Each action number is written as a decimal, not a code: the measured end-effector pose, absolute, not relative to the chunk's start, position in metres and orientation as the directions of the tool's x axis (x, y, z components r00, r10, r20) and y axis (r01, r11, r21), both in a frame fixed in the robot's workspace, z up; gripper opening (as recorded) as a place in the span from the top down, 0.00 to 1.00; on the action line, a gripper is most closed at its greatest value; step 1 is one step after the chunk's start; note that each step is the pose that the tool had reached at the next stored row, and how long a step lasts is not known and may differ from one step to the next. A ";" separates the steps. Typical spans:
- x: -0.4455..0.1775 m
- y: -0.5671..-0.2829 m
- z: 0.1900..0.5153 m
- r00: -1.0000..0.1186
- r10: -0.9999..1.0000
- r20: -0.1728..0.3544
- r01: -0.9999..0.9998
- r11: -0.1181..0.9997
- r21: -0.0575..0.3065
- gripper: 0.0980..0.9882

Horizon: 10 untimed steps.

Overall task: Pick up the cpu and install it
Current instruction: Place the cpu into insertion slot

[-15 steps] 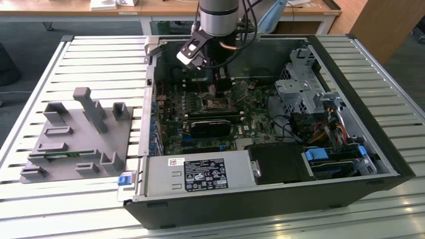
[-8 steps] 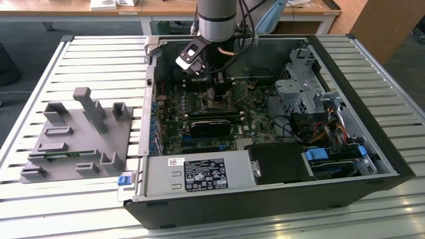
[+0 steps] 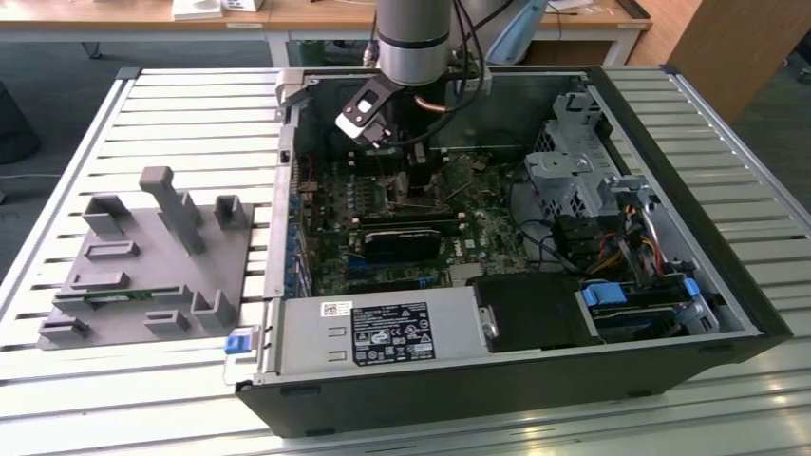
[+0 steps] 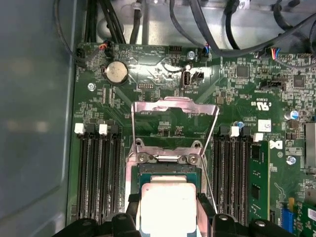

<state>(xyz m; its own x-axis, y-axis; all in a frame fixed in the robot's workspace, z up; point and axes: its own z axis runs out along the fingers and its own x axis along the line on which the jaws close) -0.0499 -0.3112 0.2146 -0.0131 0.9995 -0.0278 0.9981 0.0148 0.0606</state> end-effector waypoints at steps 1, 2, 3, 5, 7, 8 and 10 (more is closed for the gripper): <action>-0.050 -0.311 0.213 -0.009 1.000 -0.028 0.998 0.011 0.061 0.51; -0.050 -0.311 0.211 -0.003 1.000 -0.028 0.998 0.005 0.061 0.51; -0.050 -0.311 0.210 0.000 1.000 -0.028 0.998 0.002 0.061 0.51; -0.050 -0.311 0.208 0.001 1.000 -0.028 0.998 0.000 0.061 0.51; -0.050 -0.311 0.206 0.001 1.000 -0.028 0.998 0.000 0.061 0.51; -0.050 -0.311 0.206 0.001 1.000 -0.028 0.998 0.000 0.061 0.51; -0.050 -0.312 0.205 0.002 1.000 -0.028 0.998 0.000 0.061 0.51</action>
